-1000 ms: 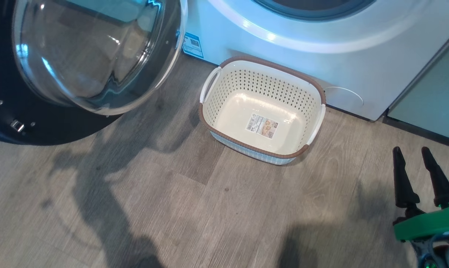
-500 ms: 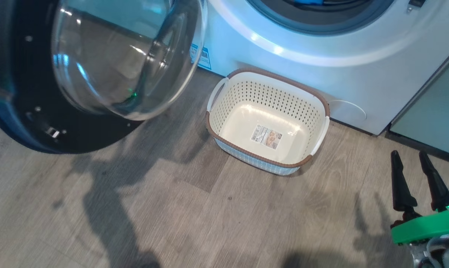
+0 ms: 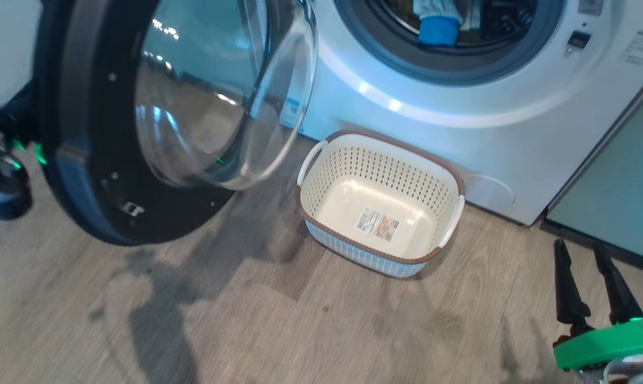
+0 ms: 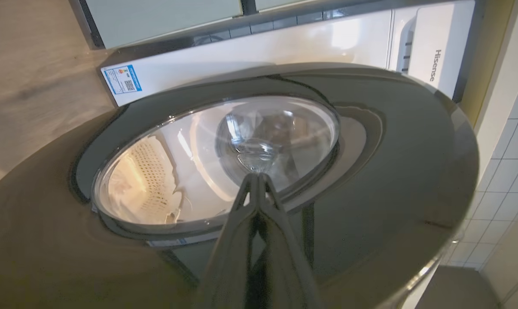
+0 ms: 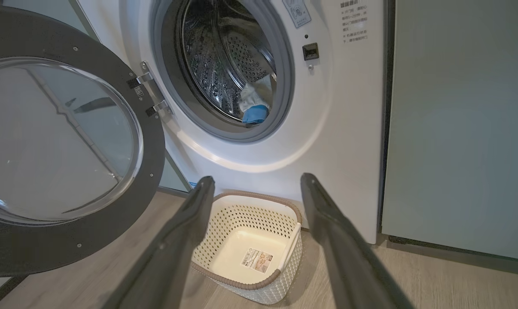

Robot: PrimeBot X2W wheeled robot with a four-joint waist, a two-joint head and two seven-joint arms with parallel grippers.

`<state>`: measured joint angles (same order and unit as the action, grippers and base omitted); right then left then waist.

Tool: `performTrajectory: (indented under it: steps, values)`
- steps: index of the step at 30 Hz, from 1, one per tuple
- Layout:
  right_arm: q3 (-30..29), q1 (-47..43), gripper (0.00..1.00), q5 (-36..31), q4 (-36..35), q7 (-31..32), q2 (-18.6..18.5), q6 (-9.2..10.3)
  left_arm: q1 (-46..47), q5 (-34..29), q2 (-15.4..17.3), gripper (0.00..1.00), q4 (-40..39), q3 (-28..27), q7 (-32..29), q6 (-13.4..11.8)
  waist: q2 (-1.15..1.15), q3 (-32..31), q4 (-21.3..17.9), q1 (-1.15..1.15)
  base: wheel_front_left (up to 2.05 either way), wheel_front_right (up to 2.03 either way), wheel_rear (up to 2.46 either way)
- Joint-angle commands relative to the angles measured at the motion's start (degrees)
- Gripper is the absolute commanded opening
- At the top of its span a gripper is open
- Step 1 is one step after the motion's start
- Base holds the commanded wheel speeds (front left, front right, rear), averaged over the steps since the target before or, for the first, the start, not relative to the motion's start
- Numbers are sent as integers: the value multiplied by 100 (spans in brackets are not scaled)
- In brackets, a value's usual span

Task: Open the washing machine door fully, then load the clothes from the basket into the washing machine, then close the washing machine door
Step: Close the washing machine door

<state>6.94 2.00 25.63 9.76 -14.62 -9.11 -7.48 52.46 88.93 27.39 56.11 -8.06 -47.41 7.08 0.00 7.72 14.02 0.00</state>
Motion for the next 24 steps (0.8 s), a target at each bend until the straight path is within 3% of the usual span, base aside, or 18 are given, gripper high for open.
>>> performTrajectory:
  steps: [1, 12, 24]
  values:
    - [48, 60, 100, -51, -157, -38, -39, -1, -50, 78, 199, 0, -279, -75, -112, 38, 0, -132, -48, 0, 0, 0, 0]
    - [-18, -115, 100, -57, -144, -38, 39, -1, -605, 214, -195, 0, -941, -23, -391, 25, 0, -435, -235, 0, 0, 0, 0]
    - [-56, -160, 100, -60, -117, -38, 106, -1, -1286, 309, -728, 0, -2187, 149, -618, -314, 0, -639, -613, 0, 0, 0, 0]
